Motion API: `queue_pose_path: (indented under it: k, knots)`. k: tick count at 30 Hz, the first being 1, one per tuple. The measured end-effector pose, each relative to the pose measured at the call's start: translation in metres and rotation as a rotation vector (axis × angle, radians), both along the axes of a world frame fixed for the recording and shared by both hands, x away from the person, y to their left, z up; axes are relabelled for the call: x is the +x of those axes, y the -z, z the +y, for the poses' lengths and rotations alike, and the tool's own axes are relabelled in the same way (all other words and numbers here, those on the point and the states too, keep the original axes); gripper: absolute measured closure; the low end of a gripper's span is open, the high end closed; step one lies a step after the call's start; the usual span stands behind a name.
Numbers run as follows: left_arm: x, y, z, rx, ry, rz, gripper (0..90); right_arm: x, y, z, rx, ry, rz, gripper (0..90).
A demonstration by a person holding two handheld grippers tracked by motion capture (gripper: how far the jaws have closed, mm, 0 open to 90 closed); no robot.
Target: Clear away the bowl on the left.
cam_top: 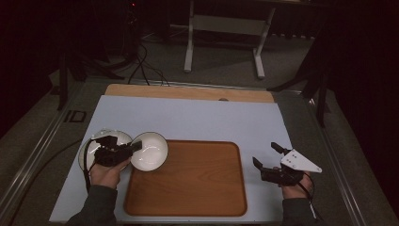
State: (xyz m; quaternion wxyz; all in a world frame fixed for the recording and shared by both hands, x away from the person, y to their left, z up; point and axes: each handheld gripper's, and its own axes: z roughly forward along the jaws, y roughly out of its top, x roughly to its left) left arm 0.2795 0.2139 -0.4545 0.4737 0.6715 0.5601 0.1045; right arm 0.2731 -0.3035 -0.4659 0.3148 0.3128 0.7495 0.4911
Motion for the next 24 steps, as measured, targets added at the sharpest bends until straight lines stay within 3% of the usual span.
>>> queue_pose_path:
  k: [24]
  knots:
    - [0.000, 0.005, -0.016, 0.001, 0.048, 0.014, 80.2, 0.000, 0.000, 0.000, -0.005, -0.001, -0.002, 13.8]
